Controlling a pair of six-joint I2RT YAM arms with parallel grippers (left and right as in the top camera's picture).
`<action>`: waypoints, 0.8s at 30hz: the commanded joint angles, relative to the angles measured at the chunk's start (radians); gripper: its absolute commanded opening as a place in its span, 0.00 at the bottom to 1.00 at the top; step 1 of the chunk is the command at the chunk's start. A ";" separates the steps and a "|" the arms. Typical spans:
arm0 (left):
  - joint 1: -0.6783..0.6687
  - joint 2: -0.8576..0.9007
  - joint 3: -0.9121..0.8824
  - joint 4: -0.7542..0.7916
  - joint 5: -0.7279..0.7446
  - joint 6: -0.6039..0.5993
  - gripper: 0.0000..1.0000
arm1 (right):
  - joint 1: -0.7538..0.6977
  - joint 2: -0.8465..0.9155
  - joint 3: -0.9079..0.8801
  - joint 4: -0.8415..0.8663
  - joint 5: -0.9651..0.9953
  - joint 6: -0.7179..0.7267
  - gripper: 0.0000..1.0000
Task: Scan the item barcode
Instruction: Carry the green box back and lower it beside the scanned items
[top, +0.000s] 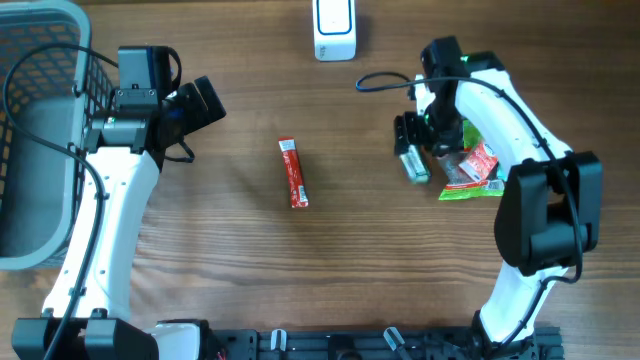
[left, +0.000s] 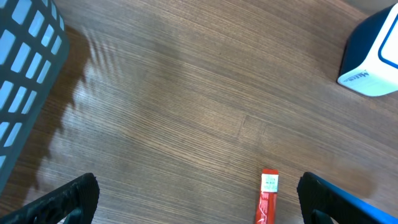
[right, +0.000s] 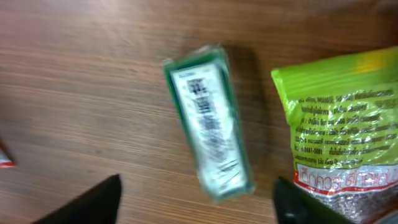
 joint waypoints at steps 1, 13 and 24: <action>0.006 0.005 0.006 0.001 -0.013 0.012 1.00 | -0.002 0.007 0.024 0.007 0.042 -0.031 1.00; 0.006 0.005 0.006 0.001 -0.013 0.012 1.00 | 0.141 -0.012 0.135 -0.028 -0.087 -0.033 1.00; 0.006 0.005 0.006 0.001 -0.013 0.012 1.00 | 0.221 -0.010 -0.137 0.262 0.097 0.028 0.27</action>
